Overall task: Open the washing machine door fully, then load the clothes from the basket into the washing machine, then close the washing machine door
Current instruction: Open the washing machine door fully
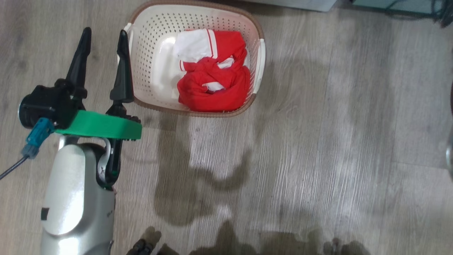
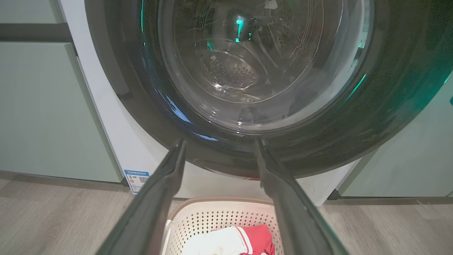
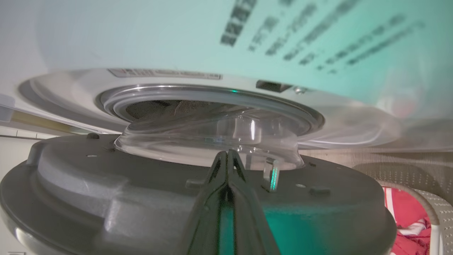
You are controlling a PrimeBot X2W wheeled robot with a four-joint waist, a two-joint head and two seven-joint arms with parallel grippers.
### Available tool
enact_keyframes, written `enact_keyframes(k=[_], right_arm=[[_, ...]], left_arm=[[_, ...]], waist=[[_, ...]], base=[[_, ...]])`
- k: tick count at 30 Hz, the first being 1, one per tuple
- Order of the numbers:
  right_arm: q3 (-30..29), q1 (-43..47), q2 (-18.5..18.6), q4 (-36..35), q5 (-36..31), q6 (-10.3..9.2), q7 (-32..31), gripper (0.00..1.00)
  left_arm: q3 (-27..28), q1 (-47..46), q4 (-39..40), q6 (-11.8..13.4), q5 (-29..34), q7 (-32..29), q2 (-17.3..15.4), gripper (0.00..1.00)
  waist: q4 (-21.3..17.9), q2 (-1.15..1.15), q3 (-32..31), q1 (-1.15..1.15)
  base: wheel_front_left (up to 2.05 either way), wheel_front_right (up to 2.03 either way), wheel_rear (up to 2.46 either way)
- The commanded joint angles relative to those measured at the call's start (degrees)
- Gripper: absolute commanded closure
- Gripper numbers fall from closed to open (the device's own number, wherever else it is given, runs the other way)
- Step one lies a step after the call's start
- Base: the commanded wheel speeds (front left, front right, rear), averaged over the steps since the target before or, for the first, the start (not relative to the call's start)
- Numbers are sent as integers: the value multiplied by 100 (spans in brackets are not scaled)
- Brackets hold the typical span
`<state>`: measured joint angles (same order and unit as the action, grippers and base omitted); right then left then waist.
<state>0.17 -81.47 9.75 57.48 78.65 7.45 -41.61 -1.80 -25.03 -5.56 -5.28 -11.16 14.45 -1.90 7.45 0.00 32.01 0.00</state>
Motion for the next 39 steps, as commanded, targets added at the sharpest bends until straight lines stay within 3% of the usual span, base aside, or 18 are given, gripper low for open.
enact_keyframes(k=[1, 20, 39], right_arm=[[25, 59, -196, -260, 19, 3, -123, 100], [30, 2117, -490, -1481, 391, 3, -1399, 100], [424, 3768, -683, -2517, 964, 3, -1910, 100]], left_arm=[[167, 49, 134, 25, 3, 55, -99, 0], [224, 593, -271, 170, 1, 55, -98, 0], [138, 1086, -548, 412, -224, 55, -98, 0]], waist=[[-34, 0, -87, 0], [171, 0, -1064, 0], [1131, 0, -1834, 0]], base=[[0, 0, 0], [0, 0, 0], [0, 0, 0]])
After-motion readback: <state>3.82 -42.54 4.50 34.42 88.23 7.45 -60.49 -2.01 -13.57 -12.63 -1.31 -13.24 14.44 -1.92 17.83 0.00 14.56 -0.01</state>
